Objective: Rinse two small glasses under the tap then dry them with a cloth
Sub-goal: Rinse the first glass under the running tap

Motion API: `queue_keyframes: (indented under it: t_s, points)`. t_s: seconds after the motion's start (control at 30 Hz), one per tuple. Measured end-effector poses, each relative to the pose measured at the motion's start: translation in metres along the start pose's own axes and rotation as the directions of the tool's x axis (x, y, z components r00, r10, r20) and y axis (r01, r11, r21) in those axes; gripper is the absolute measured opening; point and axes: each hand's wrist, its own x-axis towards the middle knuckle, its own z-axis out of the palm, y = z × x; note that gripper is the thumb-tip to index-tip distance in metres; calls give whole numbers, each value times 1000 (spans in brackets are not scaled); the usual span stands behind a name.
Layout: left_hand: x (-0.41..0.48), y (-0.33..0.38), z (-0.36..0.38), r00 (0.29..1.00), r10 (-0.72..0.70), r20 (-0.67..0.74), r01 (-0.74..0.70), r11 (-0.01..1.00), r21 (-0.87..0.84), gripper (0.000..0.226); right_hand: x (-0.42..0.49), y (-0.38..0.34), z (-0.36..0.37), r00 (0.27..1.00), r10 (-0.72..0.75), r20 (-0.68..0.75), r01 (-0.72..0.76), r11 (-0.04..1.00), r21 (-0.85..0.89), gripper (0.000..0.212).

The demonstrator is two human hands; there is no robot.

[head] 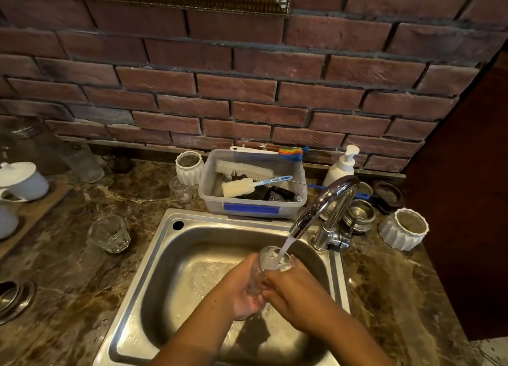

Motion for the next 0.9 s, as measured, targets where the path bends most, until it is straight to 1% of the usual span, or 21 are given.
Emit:
queue_keyframes:
  t_s: [0.03, 0.07, 0.1, 0.13, 0.17, 0.2, 0.23, 0.27, 0.3, 0.37, 0.47, 0.53, 0.6, 0.63, 0.67, 0.7, 0.73, 0.8, 0.83, 0.87, 0.9]
  points:
    - [1, -2, 2, 1000, 23, -7, -23, 1000, -21, 40, 1, -3, 1, 999, 28, -20, -27, 1000, 11, 22]
    - [2, -5, 5, 997, 81, -18, -82, 996, -32, 39, 2, -7, 2, 995, 85, -52, -80, 992, 94, 22]
    - [3, -10, 8, 981, 184, -64, -186, 982, -15, 38, 2, -12, 5, 980, 189, -63, -168, 954, 247, 21]
    - [3, -13, 13, 944, 303, -127, -303, 953, 24, 33, 4, -15, 9, 950, 302, -81, -237, 864, 444, 19]
    - [5, -19, 16, 901, 400, -169, -391, 916, 85, 29, 7, -17, 15, 902, 424, -82, -285, 728, 623, 15]
    - [6, -24, 18, 865, 466, -187, -447, 884, 137, 27, 10, -18, 20, 849, 525, -61, -314, 594, 741, 11]
    - [8, -29, 17, 849, 496, -185, -474, 868, 151, 26, 13, -21, 23, 803, 595, -41, -343, 517, 785, 14]
    - [7, -30, 16, 852, 491, -182, -472, 871, 138, 26, 15, -23, 27, 781, 624, -34, -366, 500, 785, 18]
    - [6, -29, 13, 865, 470, -176, -453, 882, 130, 28, 14, -24, 30, 792, 609, -49, -364, 534, 763, 20]
    - [0, -21, 7, 910, 379, -170, -365, 925, 107, 33, 10, -21, 33, 863, 499, -78, -329, 672, 664, 19]
    - [-5, -4, 2, 988, 144, -59, -141, 989, 44, 31, 3, -2, 24, 982, 183, -44, -161, 938, 306, 15]
    - [-1, 2, -2, 1000, 15, 1, -15, 1000, 10, 34, 4, 10, 14, 1000, 23, 16, -24, 997, 79, 21]
    - [4, 2, -4, 999, -25, 33, 26, 998, -59, 44, 5, 10, 12, 999, -32, 28, 32, 999, -21, 25]
    - [5, 0, -3, 999, -1, 38, 5, 996, -87, 45, 5, 6, 15, 1000, -9, -13, 8, 1000, -10, 25]
    - [6, -3, -2, 999, 38, 27, -35, 994, -107, 45, 5, 0, 21, 995, 61, -74, -57, 997, 59, 24]
    - [8, -7, 0, 995, 97, 5, -96, 987, -130, 46, 6, -9, 26, 975, 177, -134, -150, 970, 194, 21]
    - [10, -12, 2, 986, 163, -38, -167, 975, -149, 45, 8, -16, 30, 932, 318, -173, -240, 901, 362, 19]
    - [15, -24, 5, 958, 263, -113, -279, 945, -173, 45, 16, -22, 36, 821, 549, -158, -343, 695, 632, 18]
    - [15, -28, 8, 953, 280, -116, -299, 933, -199, 46, 20, -22, 36, 792, 595, -132, -363, 635, 682, 19]
    - [14, -31, 10, 953, 284, -106, -301, 930, -212, 47, 22, -21, 35, 787, 607, -114, -374, 615, 694, 20]
    - [13, -31, 10, 955, 278, -103, -294, 934, -204, 47, 21, -19, 34, 798, 592, -112, -372, 631, 680, 21]
